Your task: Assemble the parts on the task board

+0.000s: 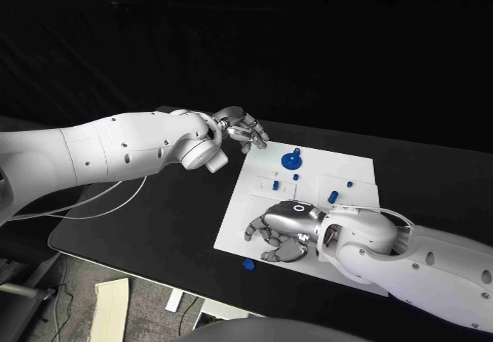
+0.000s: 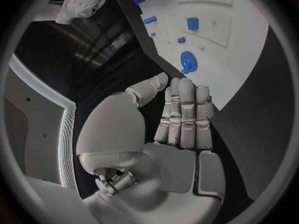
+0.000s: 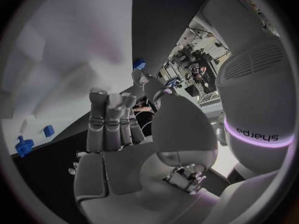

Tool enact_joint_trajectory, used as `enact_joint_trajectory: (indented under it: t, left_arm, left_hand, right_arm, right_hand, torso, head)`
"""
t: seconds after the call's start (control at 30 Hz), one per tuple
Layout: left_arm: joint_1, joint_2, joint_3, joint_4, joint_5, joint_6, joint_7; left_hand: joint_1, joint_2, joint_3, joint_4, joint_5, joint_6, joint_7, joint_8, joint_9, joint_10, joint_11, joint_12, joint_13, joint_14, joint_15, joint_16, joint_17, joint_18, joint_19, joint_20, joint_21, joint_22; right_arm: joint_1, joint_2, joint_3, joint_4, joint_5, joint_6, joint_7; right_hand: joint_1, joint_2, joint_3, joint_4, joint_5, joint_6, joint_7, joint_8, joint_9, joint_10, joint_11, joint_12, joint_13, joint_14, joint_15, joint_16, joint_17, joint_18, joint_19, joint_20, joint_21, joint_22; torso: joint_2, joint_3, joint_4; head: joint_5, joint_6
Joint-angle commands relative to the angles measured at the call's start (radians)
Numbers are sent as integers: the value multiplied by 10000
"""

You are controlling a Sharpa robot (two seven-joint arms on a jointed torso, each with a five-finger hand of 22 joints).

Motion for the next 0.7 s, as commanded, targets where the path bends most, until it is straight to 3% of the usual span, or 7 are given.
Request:
enact_joint_trajectory:
  t: [0.03, 0.13, 0.7]
  left_arm:
    - [-16, 32, 6, 28, 110, -70, 173]
    - [-16, 34, 6, 29, 117, -49, 172]
    - [-14, 47, 6, 21, 161, 57, 87]
  left_hand:
    - [4, 88, -67, 21, -4, -29, 0, 45, -17, 94, 10, -74, 12, 71, -9, -60, 13, 130, 87, -411, -43, 10]
    - [-4, 95, -70, 27, -3, -30, -1, 55, -27, 103, 10, -89, 16, 72, -10, -66, 19, 128, 89, -412, -45, 11]
    - [-44, 118, -87, 54, -4, -53, 1, 108, -93, 143, 11, -178, 42, 76, -10, -99, 54, 122, 95, -416, -64, 16]
  right_arm:
    - [-91, 131, -77, -37, -785, 356, -154]
    - [-141, 237, -159, -56, -850, 369, -141]
    - [-279, 454, -234, -99, -990, 494, -86]
  right_hand:
    - [60, -23, 134, -20, 188, -8, -68, -63, -13, -429, -134, 154, 141, 12, -99, 95, -6, 300, -1, -67, 131, 233]
    - [35, -37, 166, -20, 213, -26, -93, -65, -15, -414, -157, 231, 199, 38, -121, 146, -11, 300, 29, -78, 196, 228]
    - [-42, 1, 221, -23, 162, 41, -185, 8, 17, -376, -242, 391, 329, 99, -199, 304, -26, 300, 103, -98, 379, 214]
  torso:
    - [15, -1, 13]
    - [17, 4, 14]
    - [31, 3, 17]
  head:
    - [56, -18]
    - [77, -34]
    - [125, -102]
